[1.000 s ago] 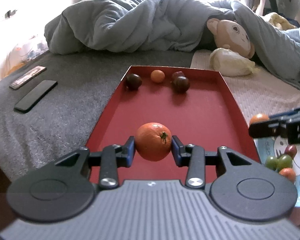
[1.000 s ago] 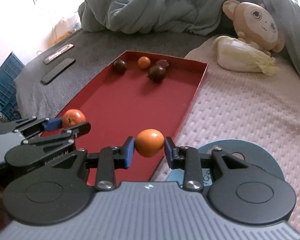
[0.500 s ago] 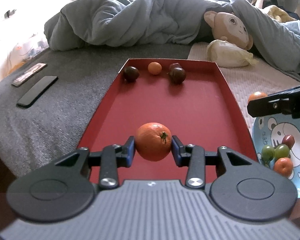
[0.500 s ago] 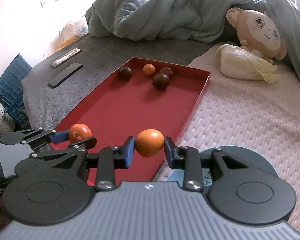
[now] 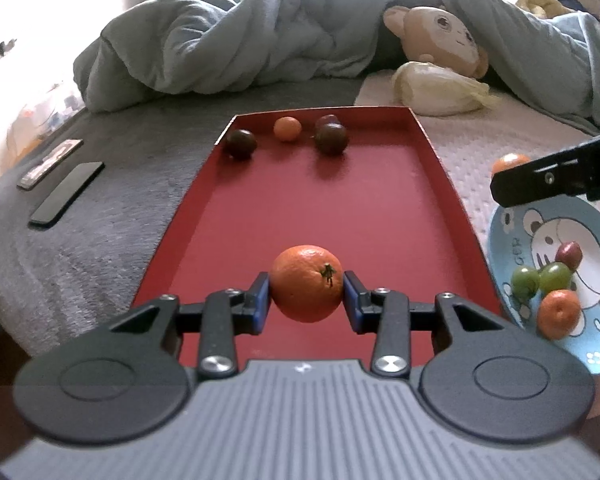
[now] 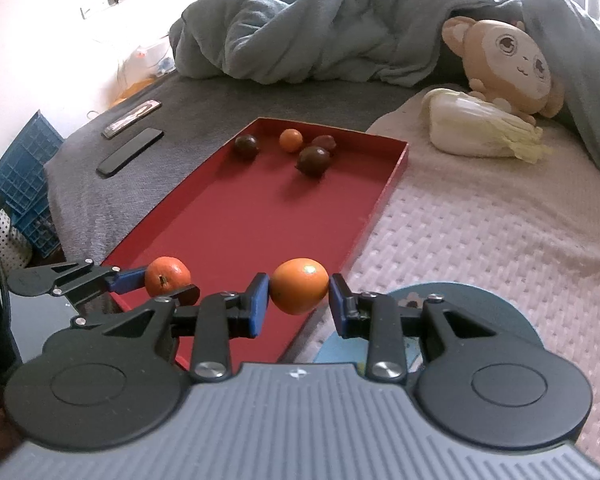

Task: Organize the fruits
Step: 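Carry both tangerines over the blue tiger plate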

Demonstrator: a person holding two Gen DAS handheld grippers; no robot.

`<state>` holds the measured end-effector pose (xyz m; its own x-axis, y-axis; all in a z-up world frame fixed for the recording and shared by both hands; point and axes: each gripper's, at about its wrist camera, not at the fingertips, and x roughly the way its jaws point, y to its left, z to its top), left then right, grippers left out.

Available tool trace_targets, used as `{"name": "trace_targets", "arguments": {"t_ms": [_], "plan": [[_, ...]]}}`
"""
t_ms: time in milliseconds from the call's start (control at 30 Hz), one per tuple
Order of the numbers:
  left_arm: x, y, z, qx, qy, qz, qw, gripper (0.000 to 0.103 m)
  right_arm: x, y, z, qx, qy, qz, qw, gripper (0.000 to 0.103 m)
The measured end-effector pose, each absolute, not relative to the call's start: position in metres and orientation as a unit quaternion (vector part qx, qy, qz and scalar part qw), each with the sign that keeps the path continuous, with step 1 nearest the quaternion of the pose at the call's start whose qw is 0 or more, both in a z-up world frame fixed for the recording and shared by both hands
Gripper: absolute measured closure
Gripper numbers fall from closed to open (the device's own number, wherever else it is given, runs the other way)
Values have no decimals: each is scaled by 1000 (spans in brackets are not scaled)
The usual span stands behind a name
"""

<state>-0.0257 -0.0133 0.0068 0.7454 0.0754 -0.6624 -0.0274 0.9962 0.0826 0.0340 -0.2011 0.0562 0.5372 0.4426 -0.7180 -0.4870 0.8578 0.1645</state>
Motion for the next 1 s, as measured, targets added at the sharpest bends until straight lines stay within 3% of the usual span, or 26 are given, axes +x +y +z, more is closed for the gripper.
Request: {"name": "trace_targets", "arguments": {"t_ms": [1000], "plan": [[-32, -72, 18, 46, 332, -41, 941, 62, 10, -279, 54, -4, 404, 220, 888, 65]]}}
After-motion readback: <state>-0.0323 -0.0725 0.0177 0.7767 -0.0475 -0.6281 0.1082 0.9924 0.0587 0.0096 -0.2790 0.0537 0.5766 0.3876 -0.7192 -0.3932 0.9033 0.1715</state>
